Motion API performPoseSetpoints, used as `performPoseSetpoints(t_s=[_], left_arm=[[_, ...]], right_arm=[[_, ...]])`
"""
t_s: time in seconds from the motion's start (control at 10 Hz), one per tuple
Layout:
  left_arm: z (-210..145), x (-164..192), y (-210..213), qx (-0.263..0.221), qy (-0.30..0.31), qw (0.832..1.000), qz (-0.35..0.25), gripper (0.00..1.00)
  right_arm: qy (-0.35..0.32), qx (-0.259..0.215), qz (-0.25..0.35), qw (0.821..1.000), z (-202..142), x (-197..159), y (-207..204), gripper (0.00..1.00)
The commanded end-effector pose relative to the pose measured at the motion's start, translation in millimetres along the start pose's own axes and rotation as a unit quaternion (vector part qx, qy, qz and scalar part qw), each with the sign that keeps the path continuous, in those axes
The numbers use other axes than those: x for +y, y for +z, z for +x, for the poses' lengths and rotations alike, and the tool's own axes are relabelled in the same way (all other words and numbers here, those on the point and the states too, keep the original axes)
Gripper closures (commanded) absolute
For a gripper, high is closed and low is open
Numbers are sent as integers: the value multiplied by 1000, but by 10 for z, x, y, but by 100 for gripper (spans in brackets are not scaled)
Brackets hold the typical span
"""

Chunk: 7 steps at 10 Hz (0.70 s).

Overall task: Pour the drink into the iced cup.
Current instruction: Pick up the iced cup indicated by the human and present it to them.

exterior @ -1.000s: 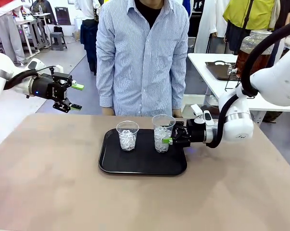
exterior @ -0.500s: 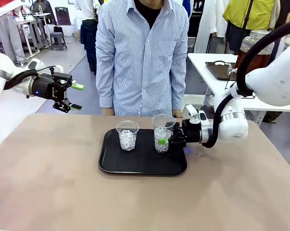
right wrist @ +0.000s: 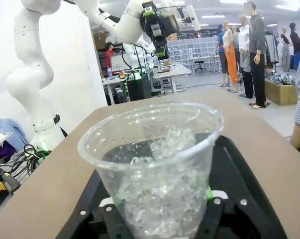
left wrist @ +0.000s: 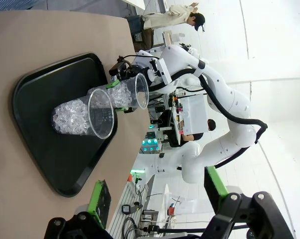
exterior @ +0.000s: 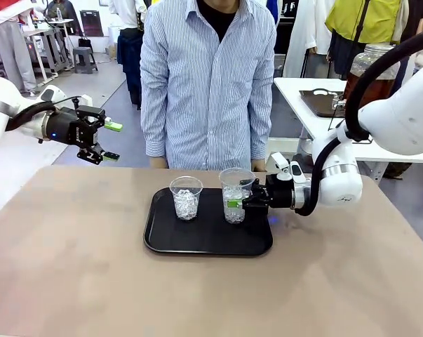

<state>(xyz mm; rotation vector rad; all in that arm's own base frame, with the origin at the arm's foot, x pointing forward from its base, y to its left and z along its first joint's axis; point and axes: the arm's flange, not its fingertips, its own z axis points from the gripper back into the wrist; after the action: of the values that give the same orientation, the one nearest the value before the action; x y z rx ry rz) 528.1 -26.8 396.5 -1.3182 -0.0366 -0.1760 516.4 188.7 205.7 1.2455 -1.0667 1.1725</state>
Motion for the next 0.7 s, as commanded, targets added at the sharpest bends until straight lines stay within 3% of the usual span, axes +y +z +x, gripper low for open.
performPoseSetpoints(t_s=[0.0,0.3,0.6], left_arm=[[-3,-14,6,1,-2,1000,0,0],[-3,-14,6,1,-2,1000,0,0],[-3,-14,6,1,-2,1000,0,0]], right_arm=[[-17,-26,12,999,88,-50,15,36],[-17,-38,27,999,549,-147,122,36],[-10,-12,36,999,1097,-295,153,36]])
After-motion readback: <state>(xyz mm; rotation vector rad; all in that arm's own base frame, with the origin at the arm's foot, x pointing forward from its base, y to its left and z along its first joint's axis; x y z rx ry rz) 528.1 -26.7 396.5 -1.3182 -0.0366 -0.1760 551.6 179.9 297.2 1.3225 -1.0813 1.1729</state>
